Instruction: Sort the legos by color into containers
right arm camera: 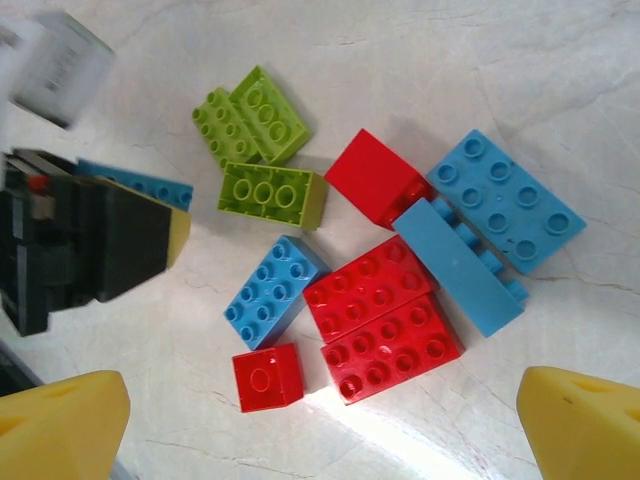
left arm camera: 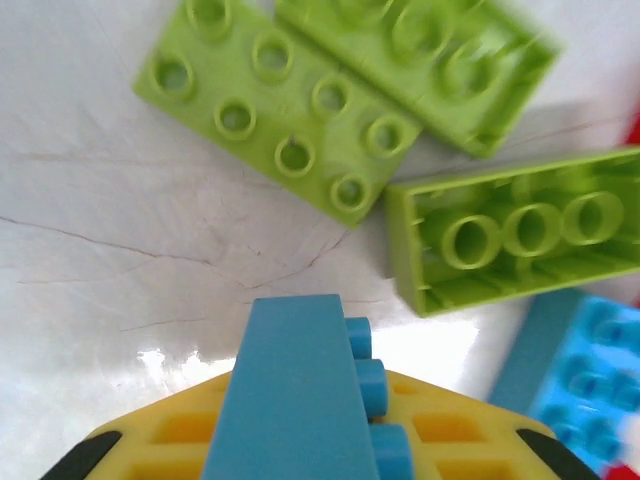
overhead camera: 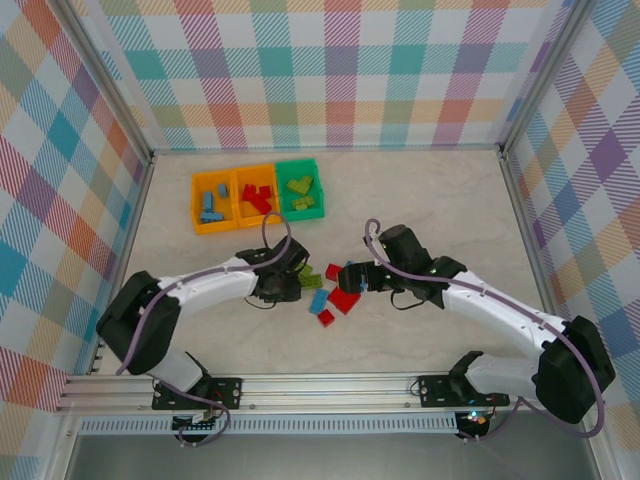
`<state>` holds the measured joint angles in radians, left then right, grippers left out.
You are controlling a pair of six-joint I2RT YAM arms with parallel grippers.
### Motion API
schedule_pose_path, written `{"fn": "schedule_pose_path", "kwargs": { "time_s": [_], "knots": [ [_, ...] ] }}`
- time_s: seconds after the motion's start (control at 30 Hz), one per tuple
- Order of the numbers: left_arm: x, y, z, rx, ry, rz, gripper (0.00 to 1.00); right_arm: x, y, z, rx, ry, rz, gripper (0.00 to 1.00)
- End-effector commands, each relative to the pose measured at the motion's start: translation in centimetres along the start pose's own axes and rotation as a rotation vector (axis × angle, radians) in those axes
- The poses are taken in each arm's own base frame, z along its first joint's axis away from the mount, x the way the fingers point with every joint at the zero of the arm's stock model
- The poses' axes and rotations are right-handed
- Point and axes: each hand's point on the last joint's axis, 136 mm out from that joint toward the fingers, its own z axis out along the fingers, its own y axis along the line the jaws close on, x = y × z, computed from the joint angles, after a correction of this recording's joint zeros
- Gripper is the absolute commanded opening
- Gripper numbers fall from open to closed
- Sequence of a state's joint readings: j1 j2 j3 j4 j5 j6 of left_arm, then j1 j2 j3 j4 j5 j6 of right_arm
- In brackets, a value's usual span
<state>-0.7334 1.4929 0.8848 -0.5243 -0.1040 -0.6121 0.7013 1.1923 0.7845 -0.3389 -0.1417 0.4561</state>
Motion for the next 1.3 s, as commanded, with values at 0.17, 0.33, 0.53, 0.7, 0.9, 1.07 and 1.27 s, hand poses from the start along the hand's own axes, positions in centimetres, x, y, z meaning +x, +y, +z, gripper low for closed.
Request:
{"fn": "schedule_pose_path", "kwargs": {
  "time_s": [0.17, 0.33, 0.53, 0.7, 0.9, 1.07, 1.27],
  "knots": [
    [-10.1, 5.6, -8.7, -0.171, -0.394, -0.167, 0.17, -1.8, 7.0, -1.5, -0.378, -0.083, -0.107, 1.0],
    [-17.3, 13.1, -10.1, -0.292, -0.527, -0.427, 0.17, -2.5, 5.3, -1.6, -0.257, -0.109, -0.086, 1.0],
    [-23.5, 18.1, -5.8, -0.352, -0.452, -0.52, 0.17, -1.7, 4.1, -2.4, -0.205, -0.122, -0.061, 1.0],
    [-26.4, 18.2, -2.6, -0.32, -0.413, -0.52, 0.22, -1.4, 3.7, -3.4, -0.195, -0.156, -0.04, 1.0],
    [-27.7, 17.6, -1.4, -0.262, -0.381, -0.517, 0.45, -1.3, 3.6, -3.8, -0.186, -0.154, -0.036, 1.0],
    [-27.9, 17.4, -5.3, -0.255, -0.451, -0.514, 0.53, -1.8, 3.6, -3.4, -0.179, -0.154, -0.03, 1.0],
    [-25.4, 13.7, -14.3, -0.065, -0.561, -0.486, 0.5, -2.8, 3.5, -1.8, -0.145, -0.118, -0.046, 1.0]
  ]
}}
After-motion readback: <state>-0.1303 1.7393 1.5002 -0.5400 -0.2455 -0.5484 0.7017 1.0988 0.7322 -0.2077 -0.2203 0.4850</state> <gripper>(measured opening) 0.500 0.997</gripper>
